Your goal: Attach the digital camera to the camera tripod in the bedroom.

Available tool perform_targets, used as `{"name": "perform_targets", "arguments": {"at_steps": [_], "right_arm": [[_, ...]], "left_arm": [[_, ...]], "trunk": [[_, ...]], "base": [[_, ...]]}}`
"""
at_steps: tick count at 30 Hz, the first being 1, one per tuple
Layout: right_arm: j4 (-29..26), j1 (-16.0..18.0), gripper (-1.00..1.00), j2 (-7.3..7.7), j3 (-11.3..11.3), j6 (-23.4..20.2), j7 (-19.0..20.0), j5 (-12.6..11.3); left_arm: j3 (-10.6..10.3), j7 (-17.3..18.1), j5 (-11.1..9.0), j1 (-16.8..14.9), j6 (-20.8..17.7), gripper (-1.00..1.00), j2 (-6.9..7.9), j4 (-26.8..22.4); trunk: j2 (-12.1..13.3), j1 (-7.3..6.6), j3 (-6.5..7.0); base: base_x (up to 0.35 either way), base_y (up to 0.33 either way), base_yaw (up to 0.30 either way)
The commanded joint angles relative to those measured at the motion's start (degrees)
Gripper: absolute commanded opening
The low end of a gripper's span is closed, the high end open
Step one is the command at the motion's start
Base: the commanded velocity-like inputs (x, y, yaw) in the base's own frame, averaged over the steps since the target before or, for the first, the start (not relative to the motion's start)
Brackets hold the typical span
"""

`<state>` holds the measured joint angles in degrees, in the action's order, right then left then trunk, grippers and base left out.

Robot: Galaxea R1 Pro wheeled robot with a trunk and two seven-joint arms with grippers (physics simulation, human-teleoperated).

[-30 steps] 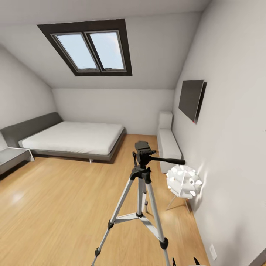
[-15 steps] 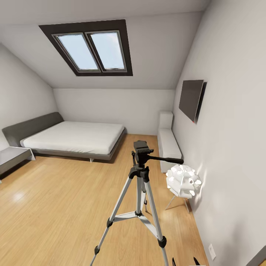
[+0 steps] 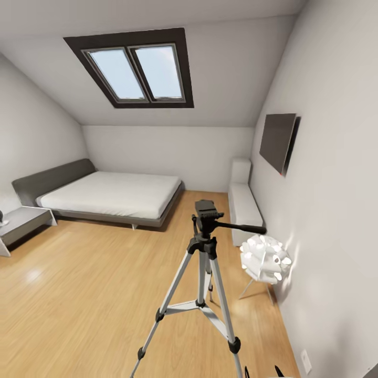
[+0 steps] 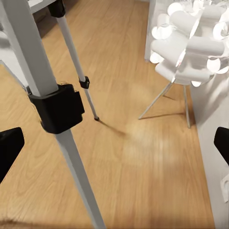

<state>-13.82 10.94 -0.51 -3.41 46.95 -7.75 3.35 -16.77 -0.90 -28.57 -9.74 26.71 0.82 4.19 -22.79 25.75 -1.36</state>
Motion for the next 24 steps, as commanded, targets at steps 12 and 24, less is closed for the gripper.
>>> {"name": "perform_targets", "arguments": {"at_steps": [12, 24], "right_arm": [[0.06, 0.04, 1.0, -0.22, -0.28, 0.07, -0.6, 0.34], [0.03, 0.04, 1.0, -0.18, -0.28, 0.07, -0.6, 0.34]], "left_arm": [[-0.48, -0.06, -0.17, -0.11, 0.28, -1.0, -0.03, 0.2], [-0.51, -0.06, -0.17, -0.11, 0.28, -1.0, -0.03, 0.2]], "trunk": [[-0.13, 0.04, -0.13], [-0.13, 0.04, -0.13]], "base": [[0.0, 0.0, 0.263], [0.0, 0.0, 0.112]]}}
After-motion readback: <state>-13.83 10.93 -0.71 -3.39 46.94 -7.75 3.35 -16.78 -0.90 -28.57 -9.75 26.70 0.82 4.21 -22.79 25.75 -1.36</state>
